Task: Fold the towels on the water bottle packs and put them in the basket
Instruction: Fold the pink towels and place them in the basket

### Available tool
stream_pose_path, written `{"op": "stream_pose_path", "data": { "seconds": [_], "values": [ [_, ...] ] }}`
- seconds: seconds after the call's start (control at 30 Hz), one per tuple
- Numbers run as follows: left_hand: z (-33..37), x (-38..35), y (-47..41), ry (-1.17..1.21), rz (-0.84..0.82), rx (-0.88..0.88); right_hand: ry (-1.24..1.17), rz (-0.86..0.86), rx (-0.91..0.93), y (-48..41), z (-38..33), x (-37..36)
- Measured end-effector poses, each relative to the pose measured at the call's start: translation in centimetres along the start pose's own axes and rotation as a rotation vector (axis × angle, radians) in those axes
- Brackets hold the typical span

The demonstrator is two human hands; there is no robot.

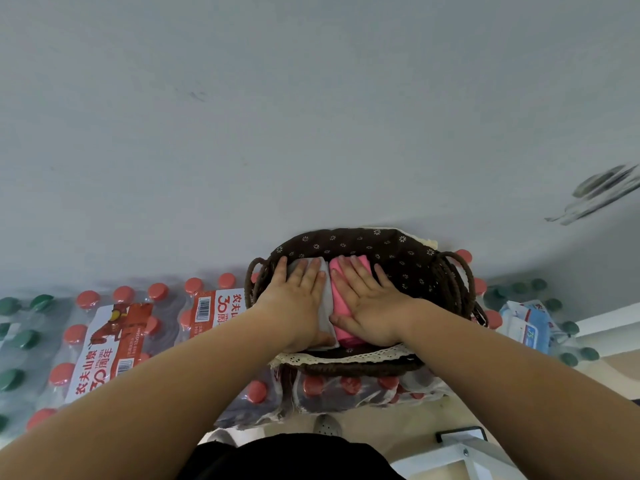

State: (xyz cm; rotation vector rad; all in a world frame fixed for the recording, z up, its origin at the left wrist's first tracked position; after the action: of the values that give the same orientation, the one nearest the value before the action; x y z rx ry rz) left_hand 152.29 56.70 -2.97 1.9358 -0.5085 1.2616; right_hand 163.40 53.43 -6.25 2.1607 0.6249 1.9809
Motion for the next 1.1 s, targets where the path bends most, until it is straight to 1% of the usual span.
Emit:
{"op": "stream_pose_path", "data": {
  "seconds": [0.17,0.27,0.4,0.5,0.6,0.67,0.8,0.9,1.0,1.07,1.1],
  "values": [
    [0.0,0.3,0.3,-0.006,-0.015,0.001,0.001,0.001,0.004,0.2,-0.1,0.5],
    [0.0,1.0,0.6,-0.016,-0.001,-0.002,-0.001,0.039,0.011,0.6,-0.1,1.5],
    [0.3,2.2,1.4,0.026,0.081,-0.013,-0.024,0.121,-0.048,1.5,-0.8,3.0],
    [0.5,3.1,2.4,0.084,0.175,-0.037,-0.032,0.205,-0.124,2.6,-1.2,3.9],
    [0.8,4.3,3.9,0.128,0.319,-0.104,-0.058,0.308,-0.243,4.5,-1.4,4.8],
    [0.9,5.5,5.2,0.198,0.428,-0.152,-0.097,0.395,-0.339,6.3,-1.9,5.5],
    [0.7,7.3,8.5,0.366,0.583,-0.288,-0.155,0.656,-0.540,10.9,-4.2,7.1],
    [1.1,7.6,11.2,0.498,0.676,-0.435,-0.208,0.838,-0.702,15.8,-6.7,6.9],
    [3.3,7.2,13.5,0.664,0.765,-0.622,-0.179,0.908,-0.840,21.6,-9.6,5.0],
    [5.4,6.7,15.2,0.762,0.790,-0.719,-0.154,0.887,-0.957,25.7,-11.5,2.8],
    [6.8,6.2,16.1,0.780,0.760,-0.759,-0.159,0.857,-1.022,27.9,-12.5,1.3]
  ]
}}
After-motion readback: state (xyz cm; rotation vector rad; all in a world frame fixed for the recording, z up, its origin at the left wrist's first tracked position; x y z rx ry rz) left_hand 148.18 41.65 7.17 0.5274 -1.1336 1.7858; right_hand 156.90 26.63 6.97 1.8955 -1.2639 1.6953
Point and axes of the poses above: each hand's wrist, its own y-axis away from the middle knuckle, its own x-axis out of the back of the hand, z = x × y, the point moved 8 cm from there along -y, towards the middle knuckle, and after that the axes turned 14 degrees about z, right-handed, at the moved point
